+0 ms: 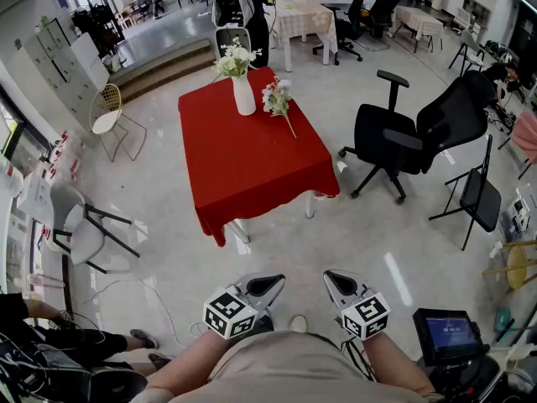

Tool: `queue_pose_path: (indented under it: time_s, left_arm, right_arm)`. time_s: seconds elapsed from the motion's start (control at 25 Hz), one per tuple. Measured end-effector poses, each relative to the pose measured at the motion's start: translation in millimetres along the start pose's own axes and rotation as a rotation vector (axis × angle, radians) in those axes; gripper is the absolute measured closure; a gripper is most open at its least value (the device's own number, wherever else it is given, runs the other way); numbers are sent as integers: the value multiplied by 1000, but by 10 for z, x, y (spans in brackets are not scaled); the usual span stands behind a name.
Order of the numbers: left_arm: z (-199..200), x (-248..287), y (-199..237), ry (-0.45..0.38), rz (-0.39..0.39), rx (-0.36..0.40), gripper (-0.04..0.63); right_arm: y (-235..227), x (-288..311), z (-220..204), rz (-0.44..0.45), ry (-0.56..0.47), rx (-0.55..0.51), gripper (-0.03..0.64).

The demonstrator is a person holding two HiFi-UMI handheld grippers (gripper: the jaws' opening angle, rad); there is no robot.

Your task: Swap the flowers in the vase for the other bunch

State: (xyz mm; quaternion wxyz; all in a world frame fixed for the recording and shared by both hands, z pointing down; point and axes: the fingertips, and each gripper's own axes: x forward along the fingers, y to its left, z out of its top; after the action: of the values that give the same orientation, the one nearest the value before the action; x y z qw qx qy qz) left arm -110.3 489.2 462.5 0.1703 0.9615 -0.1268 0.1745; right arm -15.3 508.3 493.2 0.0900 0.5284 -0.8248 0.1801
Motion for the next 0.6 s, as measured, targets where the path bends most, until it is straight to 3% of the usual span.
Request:
queue_pose_path:
  time_s: [0.36, 0.6]
  left_arm:
    - [61, -58, 144, -29, 34, -5, 588]
    - [114, 24, 541, -26, 56, -22, 588]
  right_arm:
    - [-73, 132, 72, 10, 9, -33, 604]
    - [-301, 470, 210, 7, -8, -6, 603]
